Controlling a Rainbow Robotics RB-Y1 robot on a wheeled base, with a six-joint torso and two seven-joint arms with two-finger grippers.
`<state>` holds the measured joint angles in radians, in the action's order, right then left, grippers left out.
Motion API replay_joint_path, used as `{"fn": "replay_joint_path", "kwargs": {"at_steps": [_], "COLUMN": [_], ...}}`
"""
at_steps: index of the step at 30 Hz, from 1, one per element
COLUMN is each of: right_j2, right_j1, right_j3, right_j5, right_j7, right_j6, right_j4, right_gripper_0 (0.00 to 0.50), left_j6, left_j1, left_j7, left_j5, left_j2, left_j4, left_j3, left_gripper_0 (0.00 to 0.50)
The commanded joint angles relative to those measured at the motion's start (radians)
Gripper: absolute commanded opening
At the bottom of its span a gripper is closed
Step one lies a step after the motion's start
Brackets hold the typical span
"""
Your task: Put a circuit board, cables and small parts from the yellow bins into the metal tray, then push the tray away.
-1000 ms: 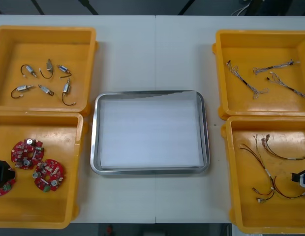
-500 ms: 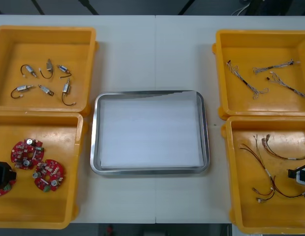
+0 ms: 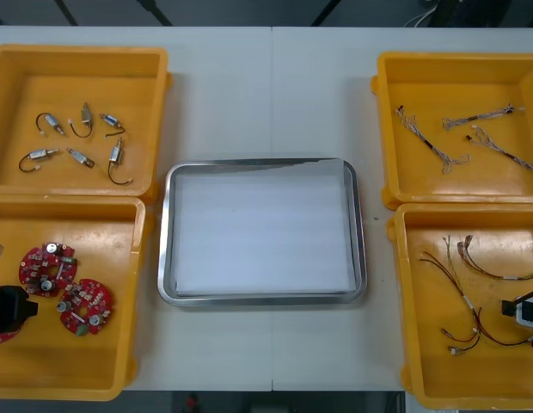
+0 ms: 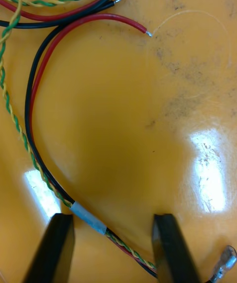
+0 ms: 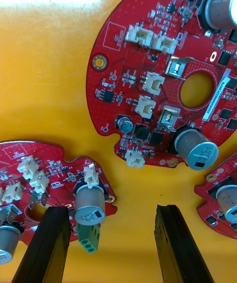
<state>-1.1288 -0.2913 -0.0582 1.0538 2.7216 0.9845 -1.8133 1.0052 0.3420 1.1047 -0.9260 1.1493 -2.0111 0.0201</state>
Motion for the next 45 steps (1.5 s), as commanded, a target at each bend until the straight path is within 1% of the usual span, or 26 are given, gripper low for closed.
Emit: {"fn": "replay_joint_path", "kwargs": {"at_steps": [1, 2, 4, 8, 14, 20, 24, 27, 34, 38, 42, 45], "right_j2": [-0.006, -0.003, -0.003, -0.003, -0.005, -0.005, -0.003, -0.002, 0.023, 0.037, 0.037, 0.044], "right_j1": [0.004, 0.003, 0.003, 0.001, 0.003, 0.003, 0.003, 0.003, 0.012, 0.038, 0.083, 0.124], "right_j3": [-0.020, -0.020, -0.020, -0.020, 0.003, 0.095, 0.173, 0.215, 0.331, 0.370, 0.386, 0.394], "right_j5": [-0.009, -0.009, -0.011, -0.011, 0.000, 0.008, 0.025, 0.037, 0.138, 0.175, 0.196, 0.196], "right_j7": [-0.016, -0.016, -0.016, -0.016, -0.016, -0.016, -0.016, -0.016, -0.016, -0.016, -0.016, -0.022], "right_j6": [0.003, 0.003, 0.005, 0.008, 0.025, 0.134, 0.223, 0.264, 0.375, 0.416, 0.471, 0.513], "right_j4": [-0.006, -0.006, -0.006, -0.006, -0.021, -0.084, -0.129, -0.155, -0.173, -0.173, -0.173, -0.173], "right_gripper_0": [0.145, 0.090, 0.032, 0.000, 0.000, 0.000, 0.000, 0.000, 0.000, 0.000, 0.000, 0.000], "left_j6": [-0.011, -0.011, -0.011, -0.007, -0.003, -0.003, -0.003, -0.003, -0.003, -0.003, -0.003, -0.003], "left_j1": [-0.017, -0.018, -0.020, -0.020, -0.020, -0.021, -0.023, -0.021, -0.023, -0.024, -0.024, -0.029], "left_j7": [0.006, 0.006, 0.006, 0.009, 0.011, 0.006, 0.003, 0.001, -0.002, -0.002, -0.002, -0.002], "left_j5": [0.009, 0.009, 0.009, 0.001, 0.001, 0.000, 0.001, 0.001, 0.001, 0.001, 0.001, 0.001], "left_j2": [-0.011, -0.011, -0.010, -0.010, -0.011, -0.011, -0.011, -0.011, -0.011, -0.011, -0.011, -0.011], "left_j4": [0.002, 0.003, 0.008, 0.012, 0.014, 0.014, 0.015, 0.015, 0.020, 0.022, 0.022, 0.025], "left_j3": [0.004, 0.004, 0.006, 0.006, 0.006, 0.006, 0.006, 0.004, 0.006, 0.006, 0.006, 0.006], "left_gripper_0": [0.500, 0.500, 0.500, 0.500, 0.500, 0.500, 0.500, 0.500, 0.500, 0.500, 0.500, 0.500]}}
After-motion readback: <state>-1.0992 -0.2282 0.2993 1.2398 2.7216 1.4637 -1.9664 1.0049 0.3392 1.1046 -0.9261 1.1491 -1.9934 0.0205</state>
